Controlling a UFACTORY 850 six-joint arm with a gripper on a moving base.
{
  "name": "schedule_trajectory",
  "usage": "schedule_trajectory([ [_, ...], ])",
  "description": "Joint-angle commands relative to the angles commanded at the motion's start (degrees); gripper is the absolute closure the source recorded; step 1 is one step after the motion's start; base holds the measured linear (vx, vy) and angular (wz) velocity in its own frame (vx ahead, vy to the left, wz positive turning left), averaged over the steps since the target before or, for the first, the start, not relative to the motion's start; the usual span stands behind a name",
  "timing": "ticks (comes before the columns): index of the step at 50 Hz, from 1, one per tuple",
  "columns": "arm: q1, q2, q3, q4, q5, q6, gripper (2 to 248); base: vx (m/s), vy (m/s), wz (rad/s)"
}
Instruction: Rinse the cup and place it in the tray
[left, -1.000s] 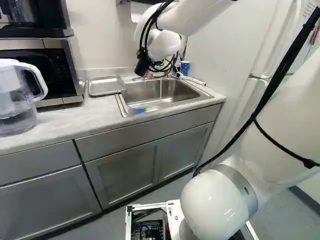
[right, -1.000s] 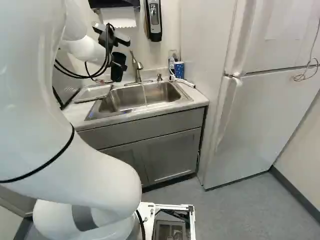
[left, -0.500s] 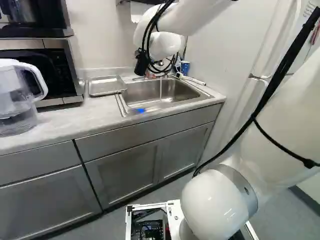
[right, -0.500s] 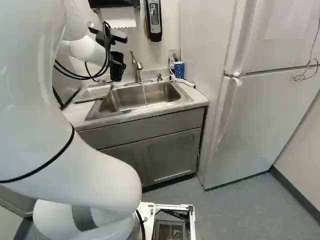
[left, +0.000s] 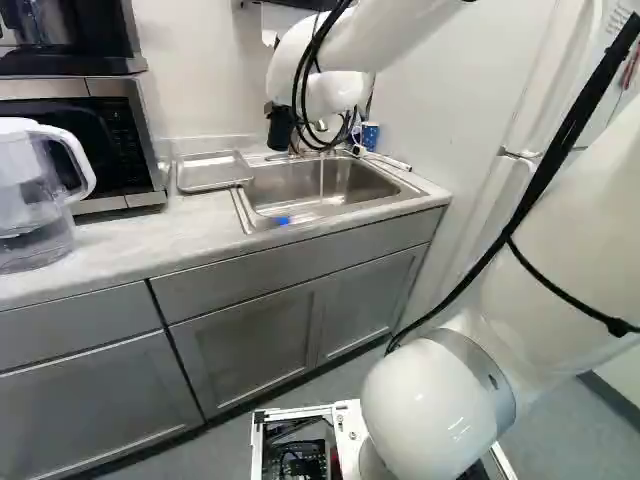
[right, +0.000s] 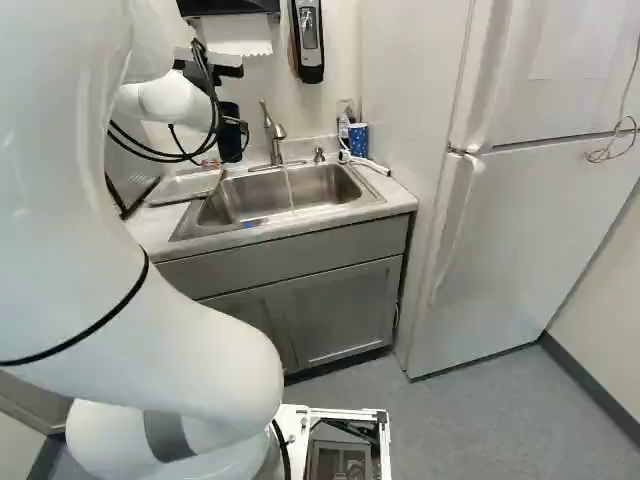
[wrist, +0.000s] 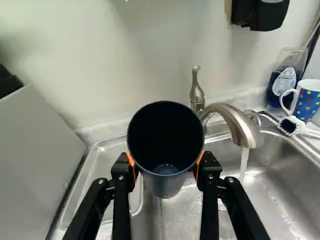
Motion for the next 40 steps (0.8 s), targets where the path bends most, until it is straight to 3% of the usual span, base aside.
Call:
schedule_trajectory([
  [11, -0.2, 0.1, 0.1, -4.0, 0.0, 0.0, 126, 0.000, 0.000, 0.000],
  [40, -2.9, -1.0, 1.8, -4.0, 0.0, 0.0, 126, 0.000, 0.000, 0.000],
])
